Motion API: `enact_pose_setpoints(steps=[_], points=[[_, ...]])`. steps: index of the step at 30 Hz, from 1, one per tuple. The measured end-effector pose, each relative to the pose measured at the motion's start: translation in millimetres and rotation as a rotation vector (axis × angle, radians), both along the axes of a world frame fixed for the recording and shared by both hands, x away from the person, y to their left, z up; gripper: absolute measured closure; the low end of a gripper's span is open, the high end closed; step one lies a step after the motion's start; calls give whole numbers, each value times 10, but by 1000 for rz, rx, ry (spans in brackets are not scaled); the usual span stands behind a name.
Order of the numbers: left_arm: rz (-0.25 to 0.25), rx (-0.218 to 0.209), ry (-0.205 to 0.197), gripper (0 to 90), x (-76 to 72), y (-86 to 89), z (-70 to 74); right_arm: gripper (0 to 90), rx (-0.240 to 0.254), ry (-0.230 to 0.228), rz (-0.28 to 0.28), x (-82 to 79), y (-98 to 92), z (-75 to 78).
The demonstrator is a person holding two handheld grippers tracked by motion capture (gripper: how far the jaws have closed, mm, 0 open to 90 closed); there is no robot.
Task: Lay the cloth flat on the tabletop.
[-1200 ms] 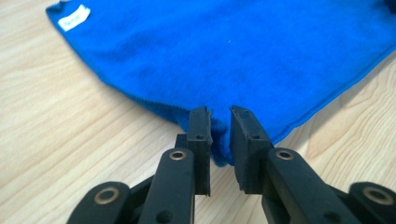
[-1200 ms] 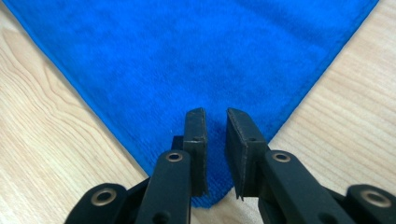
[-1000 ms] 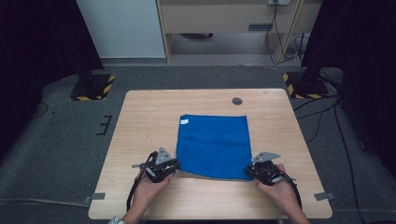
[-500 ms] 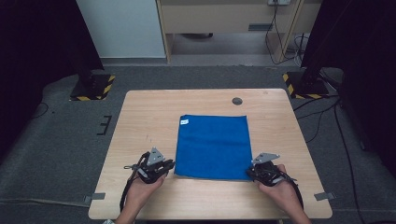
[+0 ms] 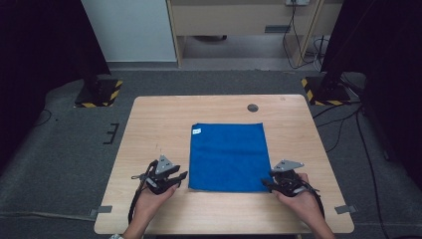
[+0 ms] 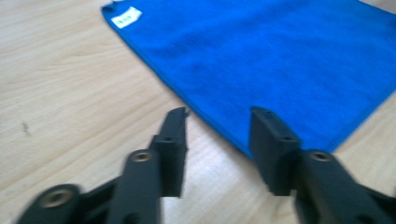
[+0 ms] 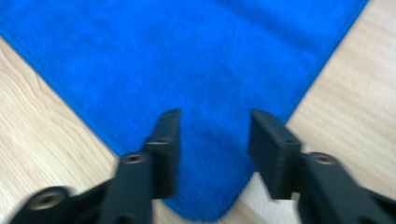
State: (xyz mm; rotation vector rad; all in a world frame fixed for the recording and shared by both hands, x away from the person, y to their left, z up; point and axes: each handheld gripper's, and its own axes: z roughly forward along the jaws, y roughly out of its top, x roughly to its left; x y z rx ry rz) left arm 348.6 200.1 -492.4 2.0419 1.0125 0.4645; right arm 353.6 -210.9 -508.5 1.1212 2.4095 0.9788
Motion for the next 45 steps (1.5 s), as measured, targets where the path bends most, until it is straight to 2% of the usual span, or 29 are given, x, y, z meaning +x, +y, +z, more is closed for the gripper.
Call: enact_pose_setpoints(steps=[1,5,6,11,15,17,24,25,28,36,43,45], points=[[11,1,2,482,17,9,-8,414,7,-7,2,11,19,5],[30,-6,11,337,65,35,-27,286,63,-30,-2,50,94,30],[41,-4,8,289,77,48,-30,239,87,-47,6,75,132,50],[58,-6,12,223,92,75,-44,156,129,-65,26,132,226,84],[68,-9,15,176,100,90,-54,126,148,-46,47,186,362,111],[72,2,13,171,110,98,-68,120,146,-42,64,208,431,119],[84,-2,17,169,123,123,-83,118,129,-40,117,245,665,133],[84,1,19,168,123,124,-86,120,115,-37,133,252,760,130],[85,2,17,168,123,125,-87,121,103,-36,150,255,833,125],[90,4,15,162,133,144,-89,143,72,-11,219,254,1168,104],[88,10,18,160,139,146,-94,157,56,-4,243,267,1316,120],[87,16,17,159,145,146,-94,185,56,-14,247,296,1386,125]])
